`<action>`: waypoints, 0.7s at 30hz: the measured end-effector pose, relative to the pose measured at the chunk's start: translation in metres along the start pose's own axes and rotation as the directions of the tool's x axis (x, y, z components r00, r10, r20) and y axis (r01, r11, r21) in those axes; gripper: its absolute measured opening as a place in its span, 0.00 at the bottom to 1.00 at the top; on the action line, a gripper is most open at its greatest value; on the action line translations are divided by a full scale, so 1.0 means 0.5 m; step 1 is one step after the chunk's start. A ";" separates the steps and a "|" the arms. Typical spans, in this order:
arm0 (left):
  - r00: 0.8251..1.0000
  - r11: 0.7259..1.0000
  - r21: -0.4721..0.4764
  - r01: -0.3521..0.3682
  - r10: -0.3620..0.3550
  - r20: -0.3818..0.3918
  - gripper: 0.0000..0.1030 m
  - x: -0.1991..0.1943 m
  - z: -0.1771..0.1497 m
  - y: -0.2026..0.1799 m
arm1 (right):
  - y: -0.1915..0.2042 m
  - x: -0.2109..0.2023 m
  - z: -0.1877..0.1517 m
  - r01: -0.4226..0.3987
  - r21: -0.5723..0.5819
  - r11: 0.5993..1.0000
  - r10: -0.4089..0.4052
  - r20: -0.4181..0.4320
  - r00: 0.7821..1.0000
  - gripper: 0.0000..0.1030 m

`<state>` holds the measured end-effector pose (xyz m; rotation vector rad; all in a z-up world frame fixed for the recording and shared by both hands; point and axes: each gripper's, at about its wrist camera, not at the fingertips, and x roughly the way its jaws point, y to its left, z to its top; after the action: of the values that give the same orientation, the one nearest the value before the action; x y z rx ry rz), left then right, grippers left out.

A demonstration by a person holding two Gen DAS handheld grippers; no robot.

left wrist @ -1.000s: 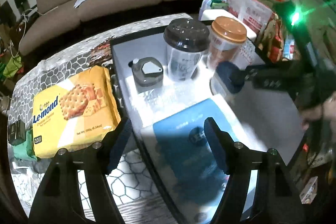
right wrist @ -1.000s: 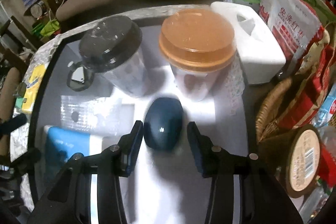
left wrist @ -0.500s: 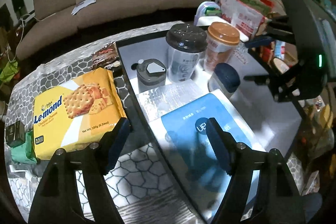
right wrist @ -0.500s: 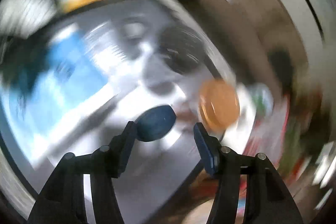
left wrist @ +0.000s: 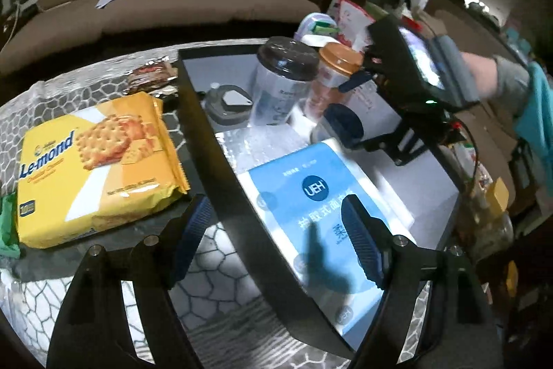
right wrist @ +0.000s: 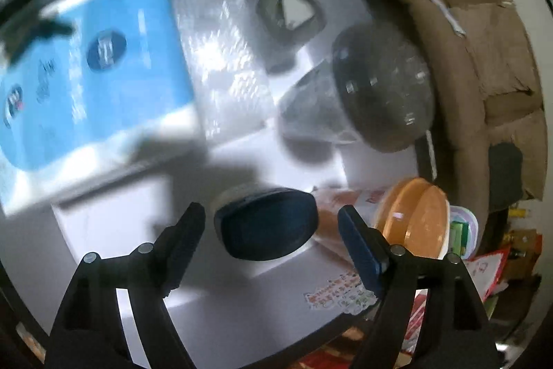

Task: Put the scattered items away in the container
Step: 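Set the Vaseline jar beside the grey bottle in the box, open the right tool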

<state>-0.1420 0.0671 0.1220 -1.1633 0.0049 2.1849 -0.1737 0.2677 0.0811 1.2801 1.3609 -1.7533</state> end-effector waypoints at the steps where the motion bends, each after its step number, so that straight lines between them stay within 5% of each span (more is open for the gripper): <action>1: 1.000 1.000 0.005 0.007 -0.007 -0.003 0.74 0.004 -0.001 -0.004 | 0.002 0.010 -0.001 -0.009 -0.014 1.000 0.008 -0.018 1.000 0.78; 7: 1.000 0.999 0.027 0.023 -0.023 -0.007 0.74 0.018 -0.002 -0.029 | 0.011 0.057 0.014 -0.017 -0.083 0.996 0.010 -0.090 0.996 0.78; 15: 1.000 1.000 0.014 0.010 -0.010 0.003 0.74 0.013 -0.006 -0.037 | -0.079 0.011 0.040 -0.080 0.298 0.951 0.111 -0.089 0.990 0.31; 17: 1.000 1.000 -0.001 0.019 -0.019 0.008 0.74 0.007 -0.009 -0.037 | -0.086 0.008 0.044 -0.087 0.375 0.923 0.125 -0.080 0.989 0.36; 19: 1.000 1.000 0.009 0.021 -0.021 0.004 0.74 0.000 -0.012 -0.040 | -0.072 -0.007 0.048 -0.068 0.351 0.934 0.097 -0.065 0.993 0.55; 21: 1.000 1.000 0.024 0.017 -0.017 0.002 0.74 -0.007 -0.015 -0.044 | -0.053 -0.032 0.050 -0.028 0.263 0.964 0.041 -0.043 0.998 0.63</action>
<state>-0.1232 0.0803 0.1265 -1.1438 0.0195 2.1655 -0.1989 0.2509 0.1071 1.4855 1.1516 -1.9393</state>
